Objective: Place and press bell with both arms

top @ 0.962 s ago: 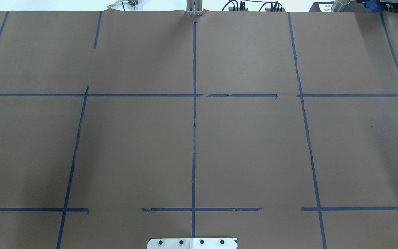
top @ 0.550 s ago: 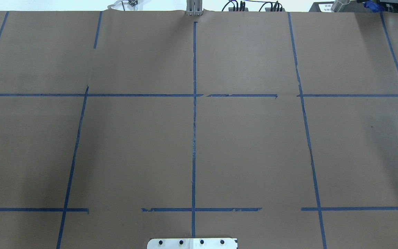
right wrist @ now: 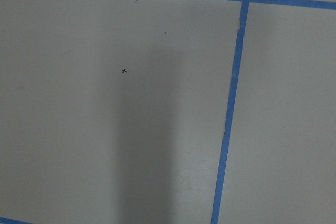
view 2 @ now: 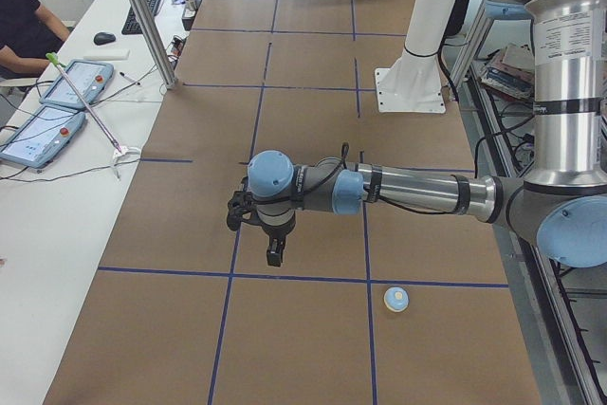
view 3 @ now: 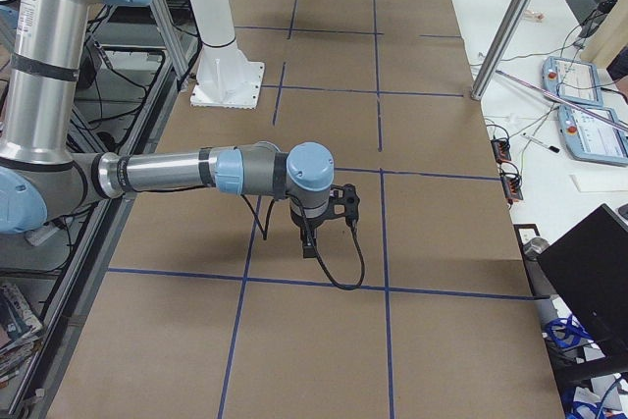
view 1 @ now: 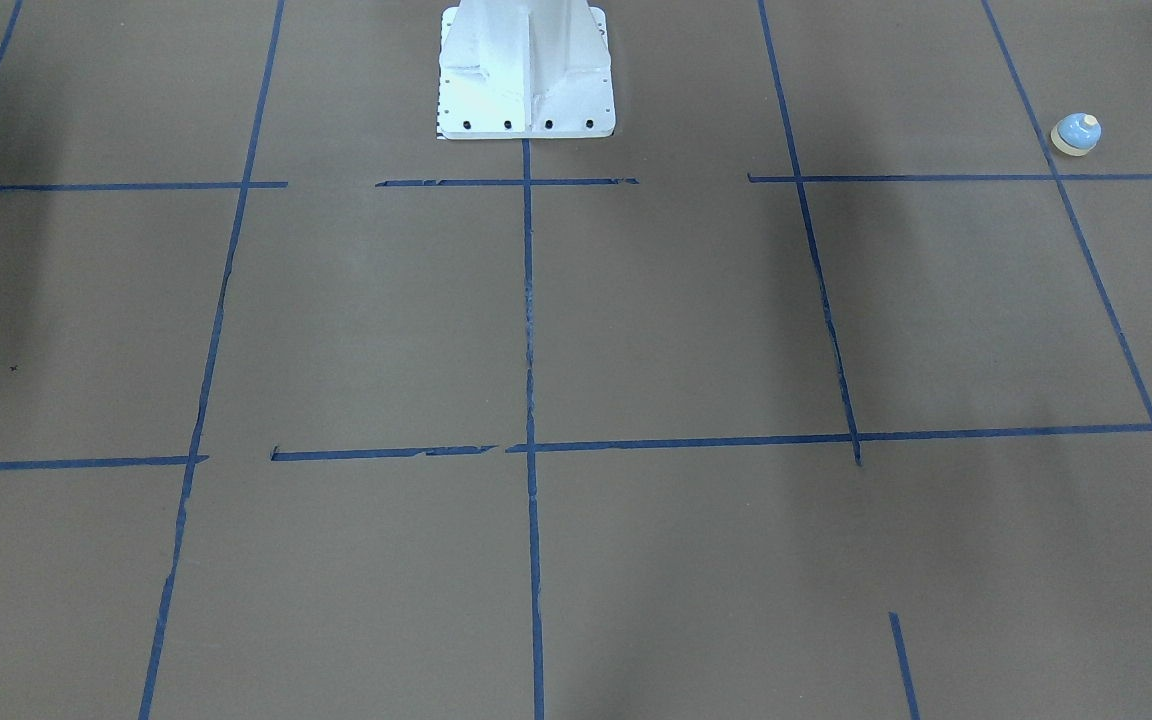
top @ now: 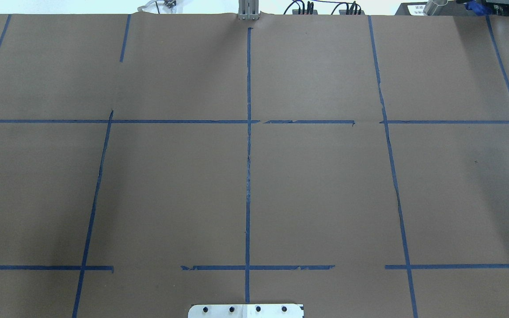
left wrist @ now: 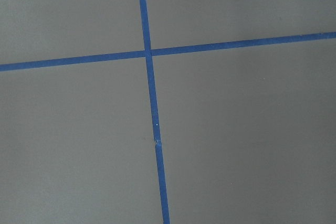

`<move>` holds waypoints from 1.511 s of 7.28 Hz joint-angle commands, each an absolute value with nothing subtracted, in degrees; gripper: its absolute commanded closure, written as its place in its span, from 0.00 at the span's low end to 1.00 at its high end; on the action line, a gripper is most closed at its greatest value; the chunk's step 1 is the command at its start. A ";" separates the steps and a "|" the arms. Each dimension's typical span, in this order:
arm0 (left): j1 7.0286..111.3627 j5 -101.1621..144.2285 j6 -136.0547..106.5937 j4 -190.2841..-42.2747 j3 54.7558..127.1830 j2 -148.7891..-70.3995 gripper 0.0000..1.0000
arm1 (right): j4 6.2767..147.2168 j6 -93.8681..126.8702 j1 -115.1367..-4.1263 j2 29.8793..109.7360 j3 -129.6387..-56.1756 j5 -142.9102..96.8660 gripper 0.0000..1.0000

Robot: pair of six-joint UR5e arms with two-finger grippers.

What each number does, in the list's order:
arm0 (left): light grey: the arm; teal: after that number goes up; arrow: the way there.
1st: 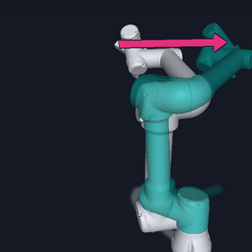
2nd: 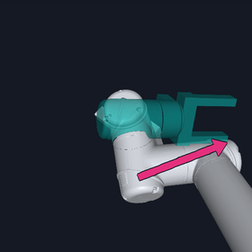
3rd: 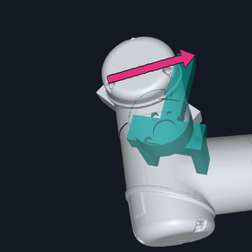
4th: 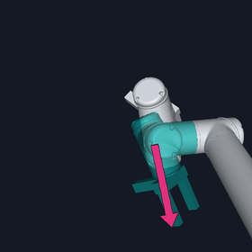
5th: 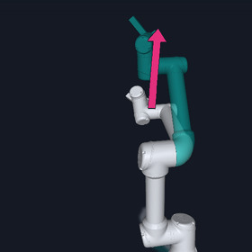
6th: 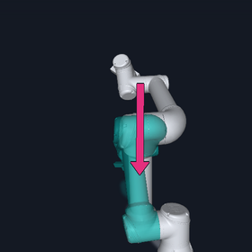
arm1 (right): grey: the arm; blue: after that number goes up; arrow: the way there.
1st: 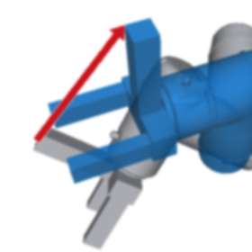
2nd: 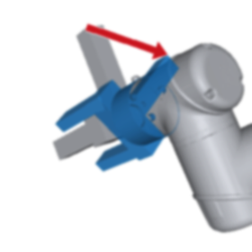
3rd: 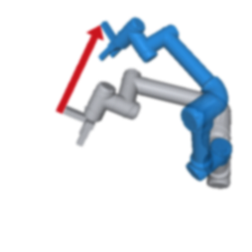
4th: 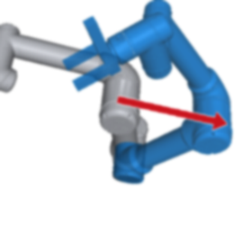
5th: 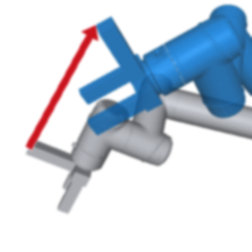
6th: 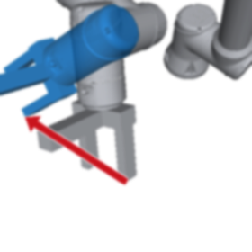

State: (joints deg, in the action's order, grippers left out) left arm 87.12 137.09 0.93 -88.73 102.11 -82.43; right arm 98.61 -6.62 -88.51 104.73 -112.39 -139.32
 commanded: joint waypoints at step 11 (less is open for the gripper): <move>52.75 132.88 -25.84 -136.14 87.72 -59.07 0.00 | 98.70 -6.77 -88.51 105.03 -112.94 -139.66 0.00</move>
